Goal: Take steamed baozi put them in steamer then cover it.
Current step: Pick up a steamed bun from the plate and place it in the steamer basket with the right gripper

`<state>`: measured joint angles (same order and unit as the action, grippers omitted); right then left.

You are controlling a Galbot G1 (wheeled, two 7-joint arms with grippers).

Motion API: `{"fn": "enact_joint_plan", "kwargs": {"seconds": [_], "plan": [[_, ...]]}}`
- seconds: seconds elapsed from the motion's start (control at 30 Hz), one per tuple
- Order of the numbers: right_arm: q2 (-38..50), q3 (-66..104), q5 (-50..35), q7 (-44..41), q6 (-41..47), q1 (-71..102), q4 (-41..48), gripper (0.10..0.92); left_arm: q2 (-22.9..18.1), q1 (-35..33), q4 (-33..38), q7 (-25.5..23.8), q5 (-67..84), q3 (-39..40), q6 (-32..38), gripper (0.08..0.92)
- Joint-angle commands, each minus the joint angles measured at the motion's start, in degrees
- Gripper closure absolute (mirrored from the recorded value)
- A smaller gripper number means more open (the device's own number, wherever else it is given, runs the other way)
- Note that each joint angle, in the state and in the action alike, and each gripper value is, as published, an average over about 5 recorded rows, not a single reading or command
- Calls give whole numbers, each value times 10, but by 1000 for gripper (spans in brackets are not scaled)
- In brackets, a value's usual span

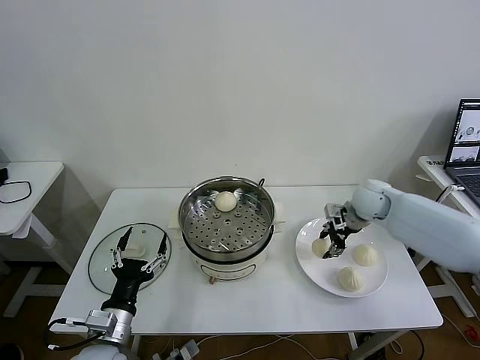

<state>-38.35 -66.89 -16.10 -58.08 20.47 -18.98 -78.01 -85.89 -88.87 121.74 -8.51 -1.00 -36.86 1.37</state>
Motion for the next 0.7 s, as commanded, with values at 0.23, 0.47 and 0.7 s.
{"fn": "enact_joint_plan", "kwargs": {"seconds": [0.23,0.47,0.7], "plan": [[8,-237,-206,-1,77,-359,-165,389,6,-1,4,-3,0,-1,1,177],[-108,-240,-283,33,109,-401,-159,379,9,-1,12,-4,1,-5,-2,177],[-248,-206,-325,57,124,-359,-91,364,11,3,16,-5,6,-14,-4,177]]}}
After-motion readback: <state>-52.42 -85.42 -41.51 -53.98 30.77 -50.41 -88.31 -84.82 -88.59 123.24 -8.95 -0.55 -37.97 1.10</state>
